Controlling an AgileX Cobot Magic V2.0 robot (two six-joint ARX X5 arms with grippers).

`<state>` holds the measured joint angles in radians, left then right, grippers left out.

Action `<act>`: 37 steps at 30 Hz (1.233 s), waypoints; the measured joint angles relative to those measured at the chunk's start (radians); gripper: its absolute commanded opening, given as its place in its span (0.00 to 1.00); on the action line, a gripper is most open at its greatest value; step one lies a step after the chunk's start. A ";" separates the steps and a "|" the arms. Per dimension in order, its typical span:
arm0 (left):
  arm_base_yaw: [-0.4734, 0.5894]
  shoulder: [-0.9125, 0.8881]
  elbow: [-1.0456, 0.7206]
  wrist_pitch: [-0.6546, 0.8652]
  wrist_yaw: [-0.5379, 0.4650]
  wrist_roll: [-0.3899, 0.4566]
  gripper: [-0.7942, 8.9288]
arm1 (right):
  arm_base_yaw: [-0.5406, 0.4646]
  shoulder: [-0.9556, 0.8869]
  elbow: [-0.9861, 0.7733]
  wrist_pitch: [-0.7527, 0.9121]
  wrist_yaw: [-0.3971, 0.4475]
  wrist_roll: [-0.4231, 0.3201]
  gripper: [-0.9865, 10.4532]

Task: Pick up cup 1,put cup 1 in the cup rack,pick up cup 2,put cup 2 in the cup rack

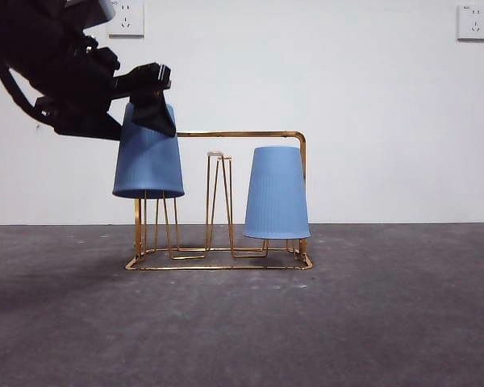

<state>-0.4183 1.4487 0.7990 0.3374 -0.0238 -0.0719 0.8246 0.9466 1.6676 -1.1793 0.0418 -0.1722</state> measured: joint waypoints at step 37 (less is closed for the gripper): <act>-0.023 0.163 -0.005 0.087 -0.016 -0.046 0.61 | 0.000 0.008 0.000 -0.003 0.000 0.003 0.22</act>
<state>-0.4408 1.6119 0.7937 0.4240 -0.0399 -0.1181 0.8246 0.9543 1.6676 -1.1820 0.0418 -0.1688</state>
